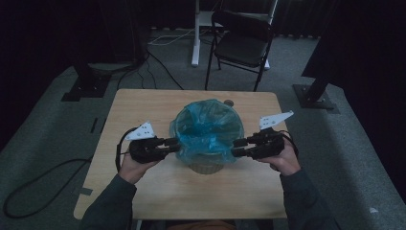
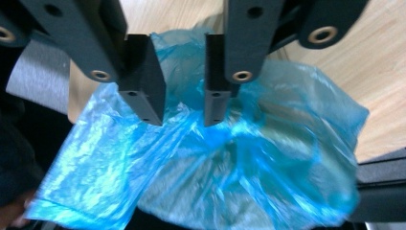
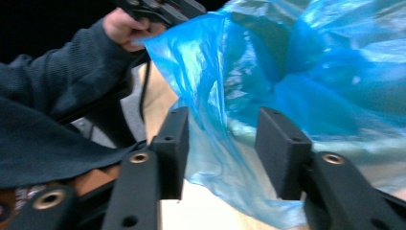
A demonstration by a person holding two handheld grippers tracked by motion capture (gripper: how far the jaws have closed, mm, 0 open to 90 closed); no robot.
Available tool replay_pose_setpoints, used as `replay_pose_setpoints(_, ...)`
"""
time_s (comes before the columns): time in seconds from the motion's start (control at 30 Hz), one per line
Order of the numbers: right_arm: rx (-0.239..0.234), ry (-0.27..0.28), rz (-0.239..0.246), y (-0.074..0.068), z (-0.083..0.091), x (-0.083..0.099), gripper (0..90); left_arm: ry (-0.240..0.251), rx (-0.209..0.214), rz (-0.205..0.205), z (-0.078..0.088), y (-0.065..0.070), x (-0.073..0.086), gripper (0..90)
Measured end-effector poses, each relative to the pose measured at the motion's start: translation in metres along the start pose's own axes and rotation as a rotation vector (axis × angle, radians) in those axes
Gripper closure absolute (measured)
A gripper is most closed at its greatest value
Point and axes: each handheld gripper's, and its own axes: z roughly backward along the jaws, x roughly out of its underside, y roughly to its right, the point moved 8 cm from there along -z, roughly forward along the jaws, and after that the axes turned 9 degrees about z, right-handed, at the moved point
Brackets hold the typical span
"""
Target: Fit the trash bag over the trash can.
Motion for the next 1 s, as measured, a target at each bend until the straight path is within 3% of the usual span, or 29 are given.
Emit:
replay_pose_setpoints(0.17,-0.037,-0.03,0.01,-0.006,-0.006,0.007,62.6,-0.03,-0.002,-0.009,-0.006,0.001,0.008,79.0)
replay_pose_setpoints(0.4,-0.025,-0.068,-0.014,0.0,-0.012,0.024,84.4,-0.045,0.001,0.006,-0.012,0.0,0.018,84.9)
replay_pose_setpoints(0.5,-0.032,-0.079,-0.014,0.0,-0.014,0.028,89.6,-0.059,0.002,0.002,-0.015,0.001,0.022,85.9)
replay_pose_setpoints(0.73,-0.018,-0.11,-0.029,0.003,-0.018,0.036,90.0,-0.096,-0.008,0.003,-0.023,-0.002,0.031,86.0)
replay_pose_setpoints(1.0,0.007,-0.139,-0.072,0.018,-0.023,0.048,90.0,-0.149,-0.042,0.012,-0.034,-0.015,0.044,85.8)
